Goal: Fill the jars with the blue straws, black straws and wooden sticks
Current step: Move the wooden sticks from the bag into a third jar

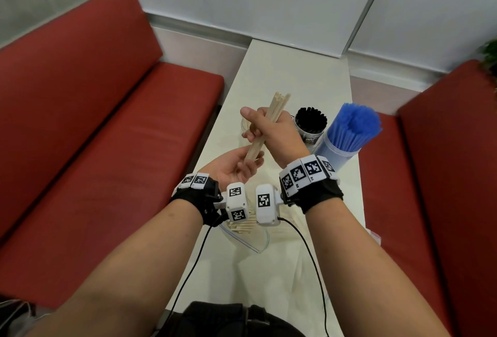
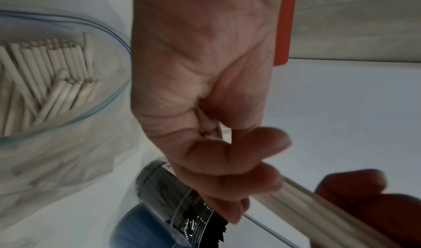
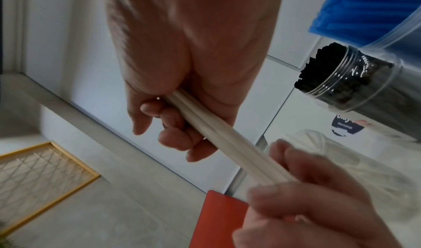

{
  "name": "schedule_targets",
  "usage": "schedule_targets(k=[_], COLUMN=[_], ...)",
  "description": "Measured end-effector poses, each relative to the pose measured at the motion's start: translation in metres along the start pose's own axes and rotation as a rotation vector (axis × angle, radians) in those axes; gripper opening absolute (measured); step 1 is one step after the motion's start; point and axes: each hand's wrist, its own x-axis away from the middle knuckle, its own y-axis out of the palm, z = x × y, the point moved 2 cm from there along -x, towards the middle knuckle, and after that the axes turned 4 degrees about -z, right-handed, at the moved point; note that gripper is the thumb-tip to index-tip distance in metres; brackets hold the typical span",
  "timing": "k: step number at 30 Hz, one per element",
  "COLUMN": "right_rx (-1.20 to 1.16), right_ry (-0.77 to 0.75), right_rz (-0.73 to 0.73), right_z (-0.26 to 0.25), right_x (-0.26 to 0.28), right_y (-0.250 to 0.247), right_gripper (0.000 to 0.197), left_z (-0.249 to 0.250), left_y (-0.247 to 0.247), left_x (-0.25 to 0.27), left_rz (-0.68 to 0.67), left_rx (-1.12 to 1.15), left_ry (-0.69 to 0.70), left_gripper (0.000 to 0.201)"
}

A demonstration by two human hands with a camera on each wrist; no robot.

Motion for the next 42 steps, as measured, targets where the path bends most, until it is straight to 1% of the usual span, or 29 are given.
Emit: schedule_targets(k=[2,4,5,7,9,11,13,14,16,17,19,21,23,25,27,28,30,32,34,35,37,40,41,42], right_rx=[0.009,0.072,0.098,0.102,0.070,0.054,0.113,0.161,0.263,0.317,0.425,0.467,0.452,0.447,0.473,0.488,0.526,0.553,0.607,0.647,0.721,0.809,0.825,0.848], right_ry=[0.043,0.100,0.095,0.040,0.009,0.015,0.046,0.067,0.130,0.174,0.281,0.371,0.402,0.391,0.339,0.300,0.208,0.121,0.077,0.082,0.136,0.225,0.248,0.268], right_rz=[-0.015,-0.041,-0.054,-0.044,-0.018,-0.028,-0.052,-0.070,-0.147,-0.205,-0.331,-0.387,-0.351,-0.313,-0.271,-0.228,-0.094,0.055,0.182,0.223,0.251,0.221,0.211,0.197], right_z=[0.006,0.010,0.010,0.005,0.000,0.003,0.008,0.010,0.006,0.003,-0.002,0.000,0.005,0.005,-0.007,-0.016,-0.035,-0.048,-0.046,-0.039,-0.017,0.018,0.029,0.040], right_x=[-0.001,-0.001,-0.002,-0.007,-0.013,-0.016,-0.016,-0.016,-0.018,-0.020,-0.023,-0.024,-0.022,-0.022,-0.028,-0.033,-0.045,-0.058,-0.071,-0.077,-0.089,-0.106,-0.111,-0.116], right_y=[0.000,-0.002,-0.003,-0.005,-0.008,-0.008,-0.007,-0.008,-0.017,-0.024,-0.037,-0.041,-0.039,-0.036,-0.039,-0.043,-0.055,-0.066,-0.074,-0.074,-0.072,-0.062,-0.060,-0.058], right_gripper=[0.047,0.043,0.039,0.035,0.040,0.046,0.046,0.042,0.031,0.027,0.021,0.013,0.013,0.008,0.002,0.003,0.006,0.007,0.008,0.010,0.010,0.017,0.016,0.014], left_z=[0.000,0.001,0.003,0.006,0.007,0.007,0.006,0.007,0.008,0.008,0.009,0.006,0.003,0.004,0.011,0.016,0.028,0.038,0.044,0.045,0.042,0.031,0.028,0.025], left_y=[0.001,0.003,0.004,0.005,0.002,-0.002,-0.008,-0.011,-0.021,-0.027,-0.038,-0.048,-0.056,-0.060,-0.059,-0.059,-0.059,-0.058,-0.055,-0.054,-0.050,-0.045,-0.045,-0.046], left_x=[-0.002,-0.005,-0.005,-0.003,-0.002,-0.003,-0.005,-0.007,-0.009,-0.009,-0.008,-0.008,-0.012,-0.016,-0.017,-0.016,-0.009,-0.001,0.006,0.009,0.013,0.015,0.014,0.013], left_rz=[-0.042,-0.053,-0.045,-0.007,0.021,0.034,0.041,0.043,0.065,0.087,0.137,0.178,0.231,0.316,0.405,0.452,0.536,0.588,0.639,0.668,0.686,0.579,0.534,0.486], left_rx=[0.001,0.008,0.002,-0.033,-0.053,-0.066,-0.087,-0.104,-0.144,-0.155,-0.153,-0.183,-0.204,-0.225,-0.266,-0.295,-0.391,-0.550,-0.752,-0.864,-1.086,-1.322,-1.379,-1.424], left_ry=[-0.014,-0.038,-0.037,-0.022,-0.014,-0.007,-0.022,-0.026,-0.030,-0.034,-0.028,-0.021,0.000,0.058,0.158,0.214,0.298,0.317,0.276,0.233,0.092,-0.164,-0.213,-0.234], left_gripper=[0.026,0.031,0.029,0.021,0.019,0.022,0.025,0.028,0.035,0.031,0.014,0.013,0.013,0.024,0.035,0.039,0.040,0.037,0.033,0.031,0.028,0.028,0.027,0.025])
